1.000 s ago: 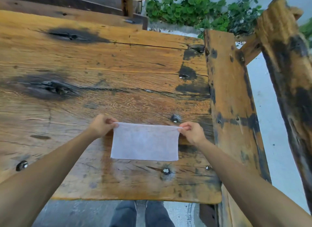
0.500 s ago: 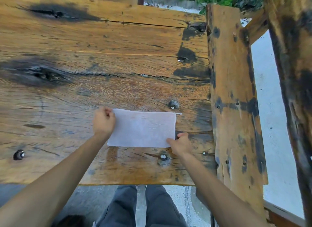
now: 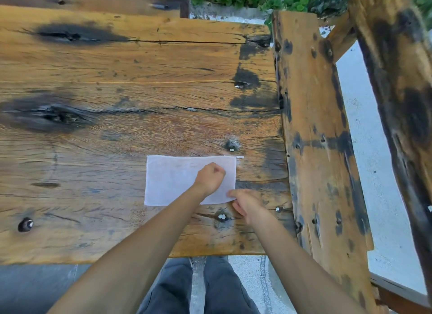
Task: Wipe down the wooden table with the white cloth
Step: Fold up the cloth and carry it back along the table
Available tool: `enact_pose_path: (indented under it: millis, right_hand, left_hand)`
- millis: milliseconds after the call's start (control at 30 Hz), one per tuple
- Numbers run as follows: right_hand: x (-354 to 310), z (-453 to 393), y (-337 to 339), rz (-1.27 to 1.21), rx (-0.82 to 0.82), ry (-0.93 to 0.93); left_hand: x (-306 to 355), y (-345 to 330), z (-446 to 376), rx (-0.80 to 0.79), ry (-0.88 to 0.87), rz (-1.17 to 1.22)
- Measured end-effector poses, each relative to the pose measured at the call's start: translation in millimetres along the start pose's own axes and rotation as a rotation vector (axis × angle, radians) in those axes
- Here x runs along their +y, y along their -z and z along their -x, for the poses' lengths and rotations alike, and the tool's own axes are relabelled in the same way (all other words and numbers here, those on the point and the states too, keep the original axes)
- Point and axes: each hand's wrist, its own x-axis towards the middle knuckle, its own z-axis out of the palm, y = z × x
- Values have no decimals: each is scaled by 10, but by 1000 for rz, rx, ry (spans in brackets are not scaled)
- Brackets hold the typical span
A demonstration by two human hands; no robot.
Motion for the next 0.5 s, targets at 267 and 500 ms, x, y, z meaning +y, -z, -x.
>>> enact_pose_path:
  millis: [267, 500]
  right_hand:
    - [19, 322, -379, 142, -205, 414]
    - [24, 572, -1063, 458, -224, 686]
  left_hand:
    - [147, 333, -82, -202, 193, 322]
    - [-74, 1029, 6, -303, 133, 371]
